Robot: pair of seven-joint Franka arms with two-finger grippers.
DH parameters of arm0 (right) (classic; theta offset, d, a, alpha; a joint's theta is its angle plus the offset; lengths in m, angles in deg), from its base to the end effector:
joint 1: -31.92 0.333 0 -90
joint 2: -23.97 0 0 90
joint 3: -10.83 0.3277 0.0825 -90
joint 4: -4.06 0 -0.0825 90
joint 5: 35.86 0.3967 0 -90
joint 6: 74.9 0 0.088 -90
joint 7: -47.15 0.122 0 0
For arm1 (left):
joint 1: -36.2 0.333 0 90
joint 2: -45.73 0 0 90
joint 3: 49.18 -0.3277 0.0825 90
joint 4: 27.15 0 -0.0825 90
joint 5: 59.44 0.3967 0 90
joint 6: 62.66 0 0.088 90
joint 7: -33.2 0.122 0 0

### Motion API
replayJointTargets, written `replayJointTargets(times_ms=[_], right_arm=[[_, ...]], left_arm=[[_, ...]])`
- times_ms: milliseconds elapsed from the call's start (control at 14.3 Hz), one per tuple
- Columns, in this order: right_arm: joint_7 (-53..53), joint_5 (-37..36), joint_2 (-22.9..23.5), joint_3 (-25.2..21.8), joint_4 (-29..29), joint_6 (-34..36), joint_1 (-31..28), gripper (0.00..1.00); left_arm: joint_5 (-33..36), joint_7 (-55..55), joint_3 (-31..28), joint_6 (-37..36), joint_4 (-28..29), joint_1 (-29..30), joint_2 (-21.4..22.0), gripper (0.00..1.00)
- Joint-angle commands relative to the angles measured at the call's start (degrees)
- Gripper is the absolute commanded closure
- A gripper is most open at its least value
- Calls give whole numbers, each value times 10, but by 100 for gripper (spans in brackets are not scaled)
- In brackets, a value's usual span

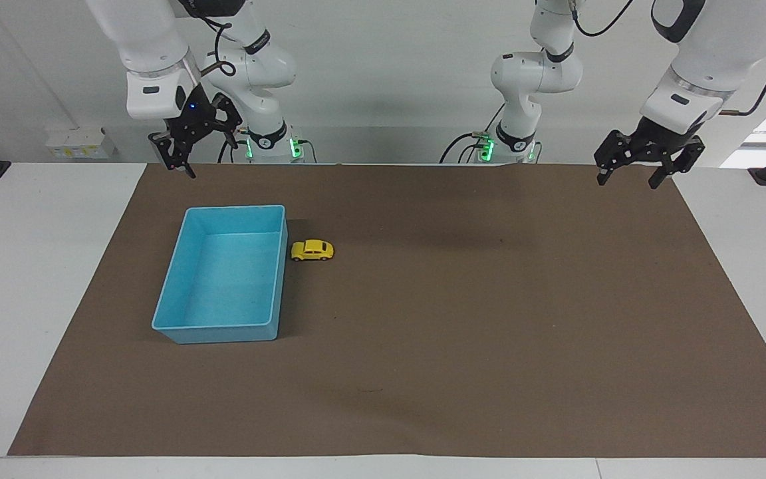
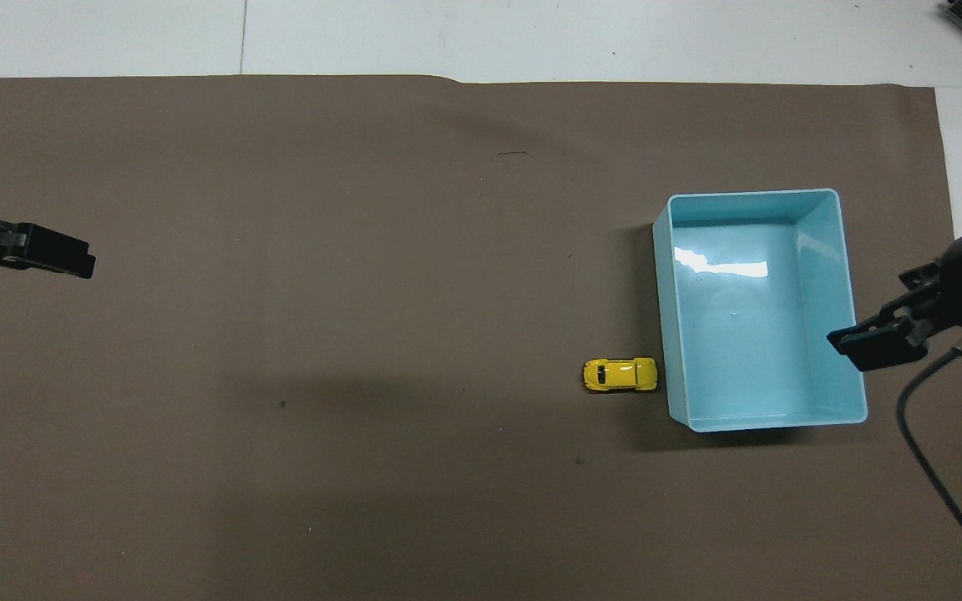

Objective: Wind up and store yellow beetle car
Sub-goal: 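Reach the right gripper down to the yellow car beside the bin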

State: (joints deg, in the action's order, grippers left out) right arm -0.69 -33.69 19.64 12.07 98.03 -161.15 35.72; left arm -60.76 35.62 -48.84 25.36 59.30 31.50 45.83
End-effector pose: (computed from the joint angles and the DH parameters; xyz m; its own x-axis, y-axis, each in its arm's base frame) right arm 0.5318 0.0522 0.6241 0.6021 0.7983 -0.0128 0.7960 -0.6014 -0.0681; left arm 0.5617 -0.0524 0.6491 0.9910 -0.1306 0.0301 -0.1312 -0.9911 0.0217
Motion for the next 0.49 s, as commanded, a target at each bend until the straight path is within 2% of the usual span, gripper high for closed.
replayJointTargets(times_ms=[0,139,418], right_arm=[[-101,-11,-16,1,46,-37,21,0],[-138,-33,-12,1,65,-59,57,0],[-166,-33,-2,1,120,-130,90,0]], left_arm=[[-2,-5,4,-9,7,6,10,0],[-2,-6,4,-9,8,7,11,0],[-2,-5,4,-9,7,6,11,0]])
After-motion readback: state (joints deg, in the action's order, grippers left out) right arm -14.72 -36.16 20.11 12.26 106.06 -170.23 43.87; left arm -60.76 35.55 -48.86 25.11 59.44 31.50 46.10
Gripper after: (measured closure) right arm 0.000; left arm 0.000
